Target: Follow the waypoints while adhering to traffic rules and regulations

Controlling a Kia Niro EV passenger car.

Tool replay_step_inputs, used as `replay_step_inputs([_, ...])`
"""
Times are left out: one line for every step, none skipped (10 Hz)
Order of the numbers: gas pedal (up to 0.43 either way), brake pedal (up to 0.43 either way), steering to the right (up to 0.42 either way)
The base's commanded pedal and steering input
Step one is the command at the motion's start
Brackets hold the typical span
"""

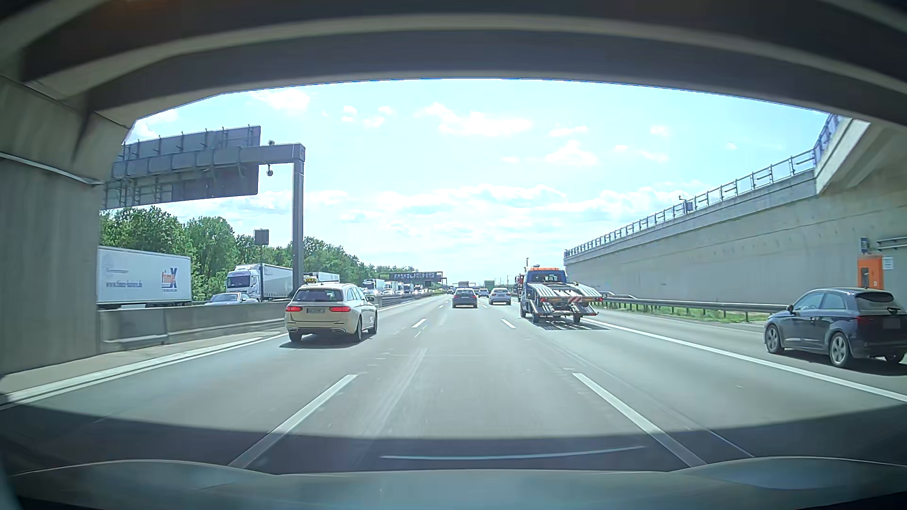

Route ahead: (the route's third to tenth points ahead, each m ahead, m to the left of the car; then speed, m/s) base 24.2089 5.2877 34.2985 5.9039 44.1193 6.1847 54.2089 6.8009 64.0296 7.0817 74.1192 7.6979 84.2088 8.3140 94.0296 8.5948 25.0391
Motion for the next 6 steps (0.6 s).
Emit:
replay_step_inputs([0.197,0.000,-0.003])
replay_step_inputs([0.197,0.000,-0.002])
replay_step_inputs([0.197,0.000,-0.003])
replay_step_inputs([0.197,0.000,-0.003])
replay_step_inputs([0.197,0.000,-0.002])
replay_step_inputs([0.197,0.000,-0.003])
